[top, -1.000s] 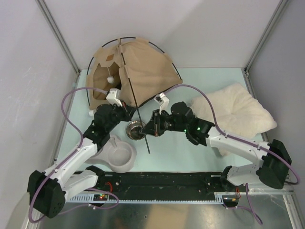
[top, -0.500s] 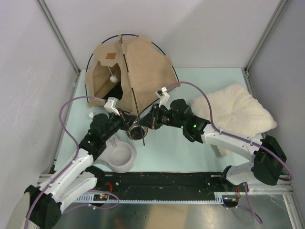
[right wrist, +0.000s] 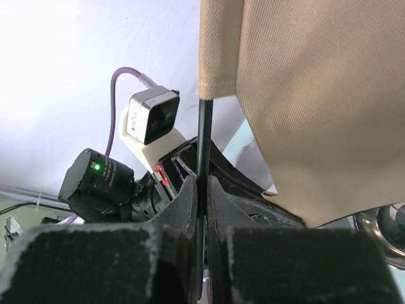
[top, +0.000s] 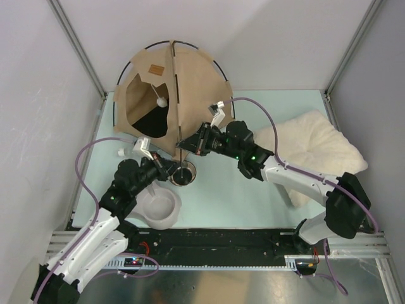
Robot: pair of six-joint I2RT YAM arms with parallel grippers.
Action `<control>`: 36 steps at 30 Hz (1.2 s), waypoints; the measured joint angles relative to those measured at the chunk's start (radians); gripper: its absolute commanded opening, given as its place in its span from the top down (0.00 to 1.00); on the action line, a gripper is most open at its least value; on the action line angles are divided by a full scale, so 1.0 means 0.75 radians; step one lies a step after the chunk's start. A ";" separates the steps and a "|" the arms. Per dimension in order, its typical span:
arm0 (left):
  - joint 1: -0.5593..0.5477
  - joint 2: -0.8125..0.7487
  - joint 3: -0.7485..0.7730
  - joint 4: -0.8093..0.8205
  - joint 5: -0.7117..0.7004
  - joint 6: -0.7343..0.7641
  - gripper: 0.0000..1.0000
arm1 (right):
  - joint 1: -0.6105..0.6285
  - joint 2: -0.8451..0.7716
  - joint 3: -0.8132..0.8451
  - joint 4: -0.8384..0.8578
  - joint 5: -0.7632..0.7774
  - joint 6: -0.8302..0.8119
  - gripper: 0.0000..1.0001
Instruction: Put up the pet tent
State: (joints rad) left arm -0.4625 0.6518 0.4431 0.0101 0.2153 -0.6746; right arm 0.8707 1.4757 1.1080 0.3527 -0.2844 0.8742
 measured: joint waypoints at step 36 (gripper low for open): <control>0.004 -0.022 -0.018 -0.168 0.059 -0.428 1.00 | 0.089 0.225 0.194 -0.106 0.128 -0.277 1.00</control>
State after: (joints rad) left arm -0.4599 0.6350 0.4297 -0.1158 0.2596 -0.9958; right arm 0.9375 1.6444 1.2533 0.2733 -0.1883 0.6662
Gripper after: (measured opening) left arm 0.023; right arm 0.043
